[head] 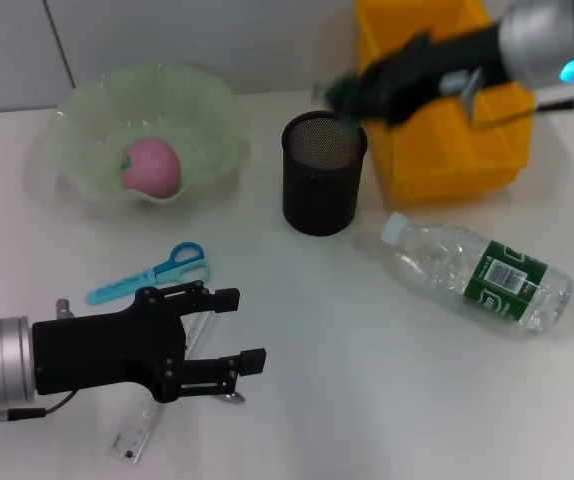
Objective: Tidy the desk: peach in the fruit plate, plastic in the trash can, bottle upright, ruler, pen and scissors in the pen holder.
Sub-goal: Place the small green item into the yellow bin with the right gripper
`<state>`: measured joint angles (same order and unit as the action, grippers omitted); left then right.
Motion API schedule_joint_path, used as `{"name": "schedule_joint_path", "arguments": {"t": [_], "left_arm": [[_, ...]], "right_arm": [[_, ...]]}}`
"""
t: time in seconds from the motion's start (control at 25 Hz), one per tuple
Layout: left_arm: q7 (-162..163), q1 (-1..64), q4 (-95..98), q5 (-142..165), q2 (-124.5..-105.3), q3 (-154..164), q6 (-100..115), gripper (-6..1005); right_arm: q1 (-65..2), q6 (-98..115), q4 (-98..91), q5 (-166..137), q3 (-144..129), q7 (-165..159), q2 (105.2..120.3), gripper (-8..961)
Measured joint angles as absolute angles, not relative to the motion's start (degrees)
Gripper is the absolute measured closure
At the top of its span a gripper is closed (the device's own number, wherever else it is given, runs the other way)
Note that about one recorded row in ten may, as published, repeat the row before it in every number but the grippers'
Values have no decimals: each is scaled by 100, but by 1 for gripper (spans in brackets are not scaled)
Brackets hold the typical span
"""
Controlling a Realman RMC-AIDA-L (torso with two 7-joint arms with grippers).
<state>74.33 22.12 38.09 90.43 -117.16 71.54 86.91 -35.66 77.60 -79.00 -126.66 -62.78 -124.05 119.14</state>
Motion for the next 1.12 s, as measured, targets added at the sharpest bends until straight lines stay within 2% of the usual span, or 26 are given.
{"name": "schedule_joint_path", "arguments": {"t": [0.32,0.68,1.0,1.12], "left_arm": [[7430,2210,3805,9045,-11722,7163,8720,189],[7428,2232,3805,9044,-11725,7170,8736,189],[7443,2240,3806,9044,-11725,7164,8743,189],[7444,2241,3806,9045,-11724,7163,8745,189]], "right_arm": [[-3412,6206,-7410,-12787,-5908,-12443,11895,752],[-4027,5310,-6114,-14317,-5897,-13118,11867,828],[-4257,5194,-5639,-14626,-5892,-13227,11866,885],[-4261,5143,-5625,-14638,-5890,-13322,11875,832]]}}
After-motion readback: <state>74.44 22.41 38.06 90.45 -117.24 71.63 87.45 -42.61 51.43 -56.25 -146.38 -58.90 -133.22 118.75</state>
